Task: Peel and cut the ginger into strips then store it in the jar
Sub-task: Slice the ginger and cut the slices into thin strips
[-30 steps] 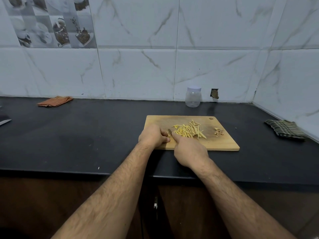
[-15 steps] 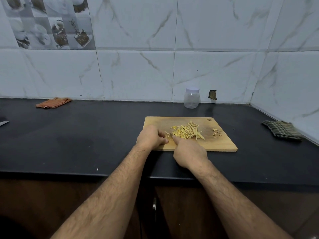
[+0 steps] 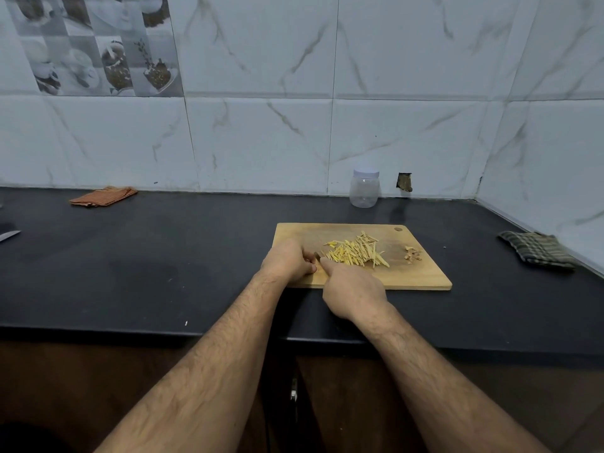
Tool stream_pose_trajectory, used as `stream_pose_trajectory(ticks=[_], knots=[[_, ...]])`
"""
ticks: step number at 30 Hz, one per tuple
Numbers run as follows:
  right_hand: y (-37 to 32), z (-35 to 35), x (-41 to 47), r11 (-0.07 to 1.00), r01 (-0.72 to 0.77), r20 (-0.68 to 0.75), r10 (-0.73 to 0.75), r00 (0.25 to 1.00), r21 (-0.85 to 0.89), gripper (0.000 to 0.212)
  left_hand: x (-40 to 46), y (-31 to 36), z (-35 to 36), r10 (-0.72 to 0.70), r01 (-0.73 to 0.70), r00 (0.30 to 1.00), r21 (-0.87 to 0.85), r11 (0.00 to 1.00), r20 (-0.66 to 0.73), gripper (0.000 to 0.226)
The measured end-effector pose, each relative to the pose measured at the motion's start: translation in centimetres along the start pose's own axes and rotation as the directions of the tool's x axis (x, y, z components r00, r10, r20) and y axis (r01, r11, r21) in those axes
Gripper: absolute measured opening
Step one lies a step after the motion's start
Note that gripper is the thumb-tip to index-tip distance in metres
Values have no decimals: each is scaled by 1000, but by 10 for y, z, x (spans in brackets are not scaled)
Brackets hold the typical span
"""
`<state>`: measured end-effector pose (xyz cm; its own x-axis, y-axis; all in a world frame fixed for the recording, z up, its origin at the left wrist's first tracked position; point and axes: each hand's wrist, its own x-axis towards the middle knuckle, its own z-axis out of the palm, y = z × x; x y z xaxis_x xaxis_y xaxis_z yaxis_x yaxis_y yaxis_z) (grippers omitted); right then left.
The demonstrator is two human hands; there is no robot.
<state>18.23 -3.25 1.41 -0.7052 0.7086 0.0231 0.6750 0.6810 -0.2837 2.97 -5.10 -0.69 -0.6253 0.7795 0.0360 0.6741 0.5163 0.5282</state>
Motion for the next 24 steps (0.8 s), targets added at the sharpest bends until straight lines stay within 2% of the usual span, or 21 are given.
stream_pose_trajectory(ticks=[12,17,24], knots=[[-1,0,4,1000,11,31,-10,999,-26,65,8,2,-2,17,-21,999,81,996,50,26],[-4,-4,5,998,25,59,-22,998,-52,63,8,1,0,1,-4,999,60,998,41,24],[-5,2,-6,992,37,48,-31,998,-123,73,7,3,1,-36,35,999,50,998,8,16]])
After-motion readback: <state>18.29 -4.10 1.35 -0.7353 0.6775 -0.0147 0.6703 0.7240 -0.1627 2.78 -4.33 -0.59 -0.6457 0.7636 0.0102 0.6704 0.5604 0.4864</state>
